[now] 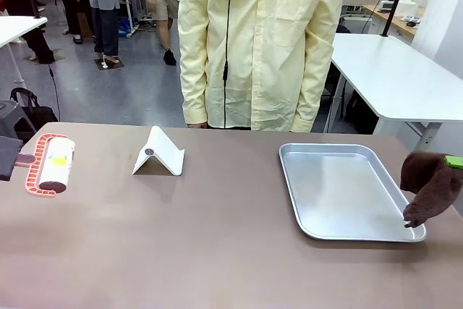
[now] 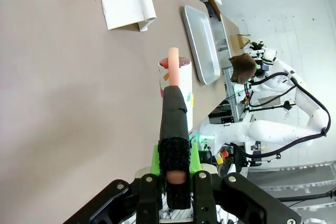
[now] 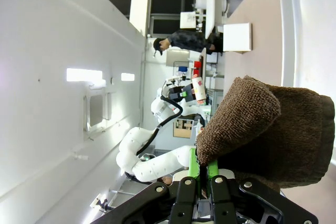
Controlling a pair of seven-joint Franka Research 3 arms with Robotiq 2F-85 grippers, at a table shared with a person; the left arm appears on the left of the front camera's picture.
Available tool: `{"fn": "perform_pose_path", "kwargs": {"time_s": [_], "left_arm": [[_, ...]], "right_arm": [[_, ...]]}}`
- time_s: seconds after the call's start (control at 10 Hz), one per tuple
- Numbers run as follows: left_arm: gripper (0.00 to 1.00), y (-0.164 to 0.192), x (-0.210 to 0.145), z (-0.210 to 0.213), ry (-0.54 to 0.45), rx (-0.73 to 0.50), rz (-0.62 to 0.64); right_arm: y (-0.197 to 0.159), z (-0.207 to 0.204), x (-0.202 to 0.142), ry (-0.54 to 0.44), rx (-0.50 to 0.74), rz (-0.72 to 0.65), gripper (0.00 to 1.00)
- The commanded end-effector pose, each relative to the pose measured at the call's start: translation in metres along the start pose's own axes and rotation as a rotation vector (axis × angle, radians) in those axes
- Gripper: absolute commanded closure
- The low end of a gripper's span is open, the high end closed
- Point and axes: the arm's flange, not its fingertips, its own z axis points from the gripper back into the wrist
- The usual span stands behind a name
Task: Clean the surface of the table.
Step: Clean the area not pointed to by the person, then return the Lint Roller and towel to their original positions.
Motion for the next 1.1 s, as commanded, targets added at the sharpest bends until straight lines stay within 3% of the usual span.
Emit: {"fn": "perform_pose_path", "kwargs": {"time_s": [0.0, 0.8, 0.9, 1.0], "left_arm": [[0.78, -0.005, 0.001, 0.002, -0.021, -0.007, 0.008], [0.78, -0.005, 0.001, 0.002, -0.021, -0.007, 0.008], [0.78, 0.000, 0.000, 0.000, -0.001, 0.001, 0.001], [0.78, -0.009, 0.016, -0.010, 0.059, 0.017, -0.025]], "right_arm": [[0.002, -0.001, 0.005, -0.005, 0.012, 0.026, 0.94], [0.002, -0.001, 0.005, -0.005, 0.012, 0.026, 0.94], [0.000, 0.000, 0.000, 0.000, 0.000, 0.000, 0.94], [0.012, -0.004, 0.003, -0.008, 0.048, 0.063, 0.94]]}}
